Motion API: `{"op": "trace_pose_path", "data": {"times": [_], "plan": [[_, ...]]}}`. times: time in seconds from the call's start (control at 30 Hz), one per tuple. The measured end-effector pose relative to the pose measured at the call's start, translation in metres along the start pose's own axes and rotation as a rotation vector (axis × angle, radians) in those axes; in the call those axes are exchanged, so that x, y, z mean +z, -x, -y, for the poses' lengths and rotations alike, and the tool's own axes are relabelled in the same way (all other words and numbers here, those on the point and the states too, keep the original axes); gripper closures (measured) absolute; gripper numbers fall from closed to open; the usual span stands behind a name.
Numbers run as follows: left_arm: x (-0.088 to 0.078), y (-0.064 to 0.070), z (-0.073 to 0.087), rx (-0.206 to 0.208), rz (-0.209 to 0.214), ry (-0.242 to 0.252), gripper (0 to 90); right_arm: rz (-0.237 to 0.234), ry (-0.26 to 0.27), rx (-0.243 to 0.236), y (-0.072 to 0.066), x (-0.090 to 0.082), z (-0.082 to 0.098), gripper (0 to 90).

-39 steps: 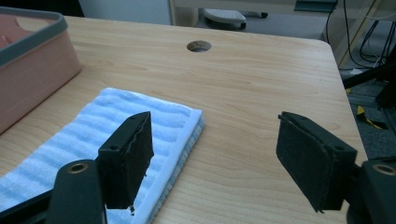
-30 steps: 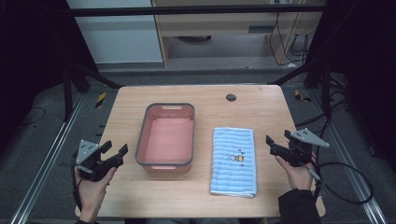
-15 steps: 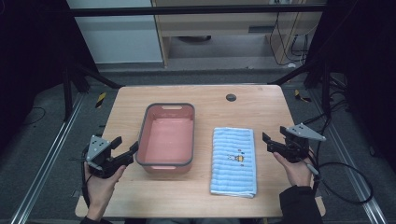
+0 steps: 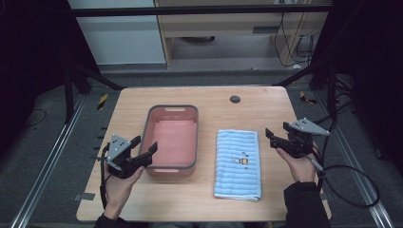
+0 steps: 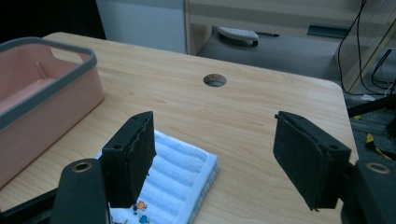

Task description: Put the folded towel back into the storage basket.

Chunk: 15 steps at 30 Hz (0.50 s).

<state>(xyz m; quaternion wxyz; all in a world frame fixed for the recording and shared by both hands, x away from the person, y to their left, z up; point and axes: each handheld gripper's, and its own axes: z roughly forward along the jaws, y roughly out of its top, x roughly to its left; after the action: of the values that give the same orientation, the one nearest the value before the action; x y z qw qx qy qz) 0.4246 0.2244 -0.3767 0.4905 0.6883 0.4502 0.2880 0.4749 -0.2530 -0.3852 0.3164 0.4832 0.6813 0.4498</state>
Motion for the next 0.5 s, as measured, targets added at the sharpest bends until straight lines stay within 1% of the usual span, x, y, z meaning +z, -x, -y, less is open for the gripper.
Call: {"op": "trace_pose_path", "data": {"times": [0.03, 0.07, 0.1, 0.23, 0.27, 0.37, 0.4, 0.43, 0.5], "plan": [[0.0, 0.0, 0.0, 0.0, 0.0, 0.0, 34.1, 0.0, 0.0, 0.0, 0.0, 0.0, 0.0, 29.6], [0.003, 0.004, 0.0, 0.006, 0.011, -0.006, 34.2, -0.002, 0.004, 0.003, 0.0, 0.0, -0.004, 29.6], [0.004, 0.006, 0.0, 0.011, 0.013, -0.01, 34.2, -0.004, 0.005, 0.005, 0.0, 0.0, -0.005, 29.6], [0.008, 0.011, 0.0, 0.014, 0.025, -0.01, 34.4, -0.004, 0.008, 0.005, 0.001, 0.0, -0.01, 29.6], [0.011, 0.015, 0.0, 0.016, 0.034, -0.012, 34.4, -0.005, 0.01, 0.003, 0.001, 0.001, -0.012, 29.7], [0.014, 0.019, -0.001, 0.019, 0.041, -0.014, 34.5, -0.007, 0.012, 0.001, 0.001, 0.002, -0.014, 29.9], [0.017, 0.023, -0.001, 0.021, 0.048, -0.015, 34.5, -0.009, 0.008, -0.002, 0.001, 0.003, -0.015, 30.1], [0.017, 0.023, -0.001, 0.021, 0.048, -0.015, 34.4, -0.009, 0.008, -0.002, 0.001, 0.003, -0.015, 30.1], [0.021, 0.027, -0.001, 0.03, 0.054, -0.021, 34.4, -0.014, 0.001, -0.001, 0.0, 0.006, -0.016, 30.2]]}}
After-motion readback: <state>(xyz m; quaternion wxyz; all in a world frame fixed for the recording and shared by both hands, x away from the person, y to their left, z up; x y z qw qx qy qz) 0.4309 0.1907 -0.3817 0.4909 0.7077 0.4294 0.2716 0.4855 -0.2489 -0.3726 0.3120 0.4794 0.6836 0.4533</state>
